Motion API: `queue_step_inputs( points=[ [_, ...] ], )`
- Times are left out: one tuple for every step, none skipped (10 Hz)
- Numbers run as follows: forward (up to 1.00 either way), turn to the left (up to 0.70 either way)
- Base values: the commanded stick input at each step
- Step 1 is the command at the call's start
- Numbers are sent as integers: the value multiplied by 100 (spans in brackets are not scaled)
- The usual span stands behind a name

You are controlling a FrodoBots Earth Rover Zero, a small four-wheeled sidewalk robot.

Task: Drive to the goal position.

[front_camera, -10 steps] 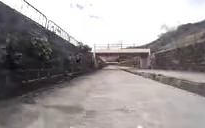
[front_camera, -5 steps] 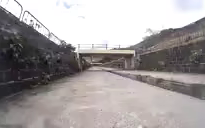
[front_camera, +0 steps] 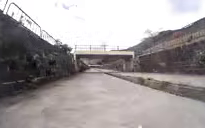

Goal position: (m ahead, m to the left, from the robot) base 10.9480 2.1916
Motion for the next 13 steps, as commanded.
queue_step_inputs(
  points=[
    [100, 0],
    [100, 0],
    [100, 0],
    [100, 0],
    [100, 0],
    [100, 0],
    [100, 0],
    [100, 0],
    [100, 0],
    [100, 0],
    [100, 0],
    [100, 0],
    [100, 0]
  ],
)
